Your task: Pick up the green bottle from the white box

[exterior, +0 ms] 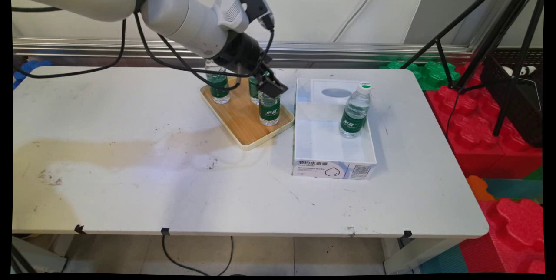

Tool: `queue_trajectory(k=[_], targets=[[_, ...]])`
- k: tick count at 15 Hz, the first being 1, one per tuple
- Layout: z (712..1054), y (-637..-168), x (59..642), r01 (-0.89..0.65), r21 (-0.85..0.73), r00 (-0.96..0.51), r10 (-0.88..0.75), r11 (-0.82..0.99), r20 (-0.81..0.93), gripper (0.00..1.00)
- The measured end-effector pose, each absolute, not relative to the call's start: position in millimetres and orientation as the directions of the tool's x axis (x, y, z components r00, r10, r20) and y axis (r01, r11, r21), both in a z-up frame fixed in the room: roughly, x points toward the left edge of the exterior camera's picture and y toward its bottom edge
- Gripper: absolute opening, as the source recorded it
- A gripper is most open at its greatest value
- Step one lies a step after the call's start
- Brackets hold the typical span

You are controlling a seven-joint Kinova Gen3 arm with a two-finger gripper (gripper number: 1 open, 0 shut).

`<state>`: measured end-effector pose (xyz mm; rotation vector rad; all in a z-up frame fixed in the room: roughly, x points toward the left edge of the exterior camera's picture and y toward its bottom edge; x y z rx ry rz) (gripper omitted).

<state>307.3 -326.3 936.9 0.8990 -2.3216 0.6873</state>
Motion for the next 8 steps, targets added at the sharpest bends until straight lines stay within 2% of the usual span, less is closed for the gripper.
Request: queue_trajectory(k=[8], targets=[[953,-323,243,-0.729,-0.214,-0.593,-0.444,0.651,0.672,1.0]])
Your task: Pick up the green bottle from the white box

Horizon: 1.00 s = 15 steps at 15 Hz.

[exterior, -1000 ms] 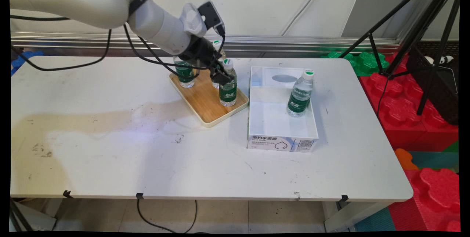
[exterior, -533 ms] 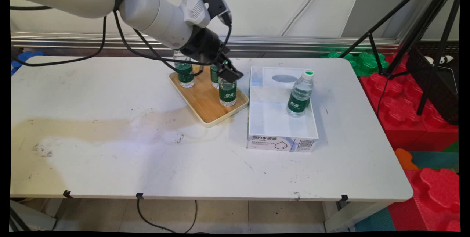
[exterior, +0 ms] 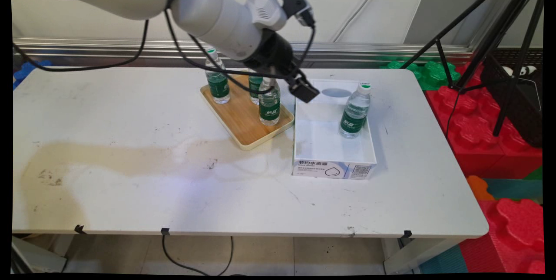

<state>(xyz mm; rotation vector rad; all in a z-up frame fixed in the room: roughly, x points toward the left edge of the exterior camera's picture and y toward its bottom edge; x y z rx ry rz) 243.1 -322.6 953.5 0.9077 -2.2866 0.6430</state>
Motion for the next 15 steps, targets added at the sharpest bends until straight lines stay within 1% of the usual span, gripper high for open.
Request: queue_trajectory(k=[5,15], targets=[[947,-341,202,-0.741,-0.191,-0.575,-0.46,0.644,0.676,1.0],[908,-391,142,-0.752,-0.172,-0.57,-0.497,0.636,0.654,1.0]])
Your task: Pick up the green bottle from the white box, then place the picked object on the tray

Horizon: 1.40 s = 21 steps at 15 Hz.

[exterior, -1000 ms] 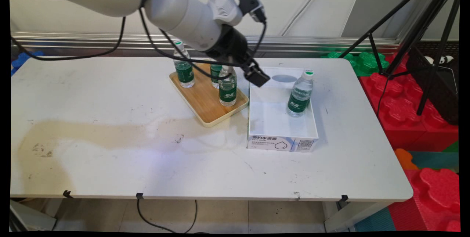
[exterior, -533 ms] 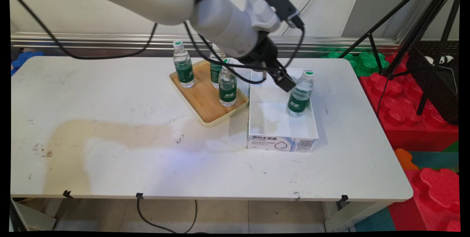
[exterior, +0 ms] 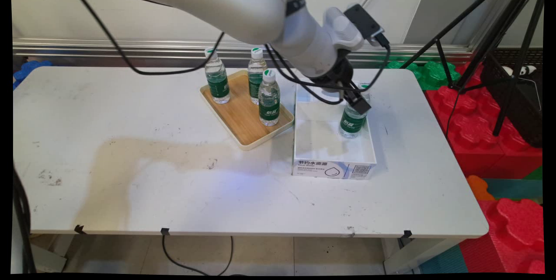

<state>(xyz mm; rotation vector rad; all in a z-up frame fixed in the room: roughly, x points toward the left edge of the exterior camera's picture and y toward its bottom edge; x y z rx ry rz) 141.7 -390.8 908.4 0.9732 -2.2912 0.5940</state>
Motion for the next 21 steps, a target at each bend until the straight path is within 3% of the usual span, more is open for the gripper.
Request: queue_trajectory(k=[13,14,21], targets=[[853,-440,113,-0.765,-0.168,-0.572,-0.538,0.621,0.619,1.0],[852,-441,113,-0.768,-0.167,-0.57,-0.541,0.619,0.618,0.0],[853,-435,116,-0.772,-0.161,-0.559,-0.536,0.615,0.632,0.0]])
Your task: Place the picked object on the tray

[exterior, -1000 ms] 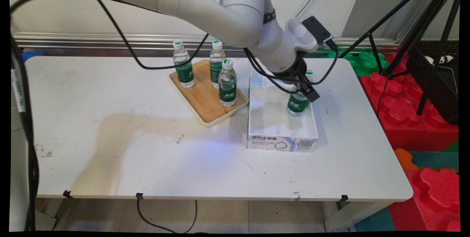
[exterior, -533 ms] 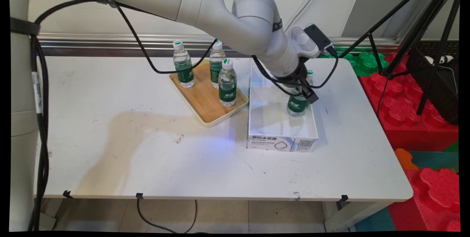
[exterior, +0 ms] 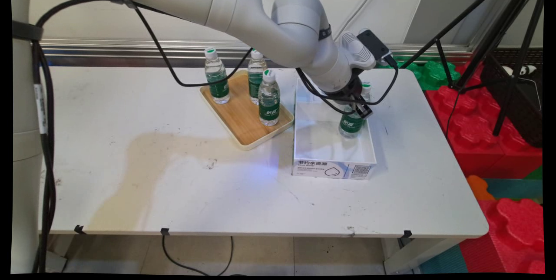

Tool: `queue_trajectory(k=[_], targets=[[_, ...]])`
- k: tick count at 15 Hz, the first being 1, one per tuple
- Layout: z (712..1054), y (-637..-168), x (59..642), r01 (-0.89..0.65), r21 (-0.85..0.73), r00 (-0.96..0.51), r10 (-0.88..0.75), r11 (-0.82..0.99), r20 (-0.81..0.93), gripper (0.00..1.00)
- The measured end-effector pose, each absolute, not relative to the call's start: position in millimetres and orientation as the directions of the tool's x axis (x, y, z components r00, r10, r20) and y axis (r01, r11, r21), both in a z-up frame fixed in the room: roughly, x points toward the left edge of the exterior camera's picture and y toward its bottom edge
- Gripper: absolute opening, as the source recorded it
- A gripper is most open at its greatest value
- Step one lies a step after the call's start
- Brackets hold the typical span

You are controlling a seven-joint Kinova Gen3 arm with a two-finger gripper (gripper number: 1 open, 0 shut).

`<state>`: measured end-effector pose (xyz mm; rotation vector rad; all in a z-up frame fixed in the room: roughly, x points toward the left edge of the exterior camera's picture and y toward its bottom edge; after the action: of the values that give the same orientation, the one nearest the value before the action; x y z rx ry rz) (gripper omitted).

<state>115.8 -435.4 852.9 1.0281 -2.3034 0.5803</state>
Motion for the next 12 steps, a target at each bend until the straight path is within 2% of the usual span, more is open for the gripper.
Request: queue_trajectory(k=[4,12], targets=[[876,-425,123,-0.763,-0.177,-0.558,-0.496,0.622,0.665,0.0],[947,-380,162,-0.725,-0.224,-0.571,-0.387,0.651,0.724,0.0]])
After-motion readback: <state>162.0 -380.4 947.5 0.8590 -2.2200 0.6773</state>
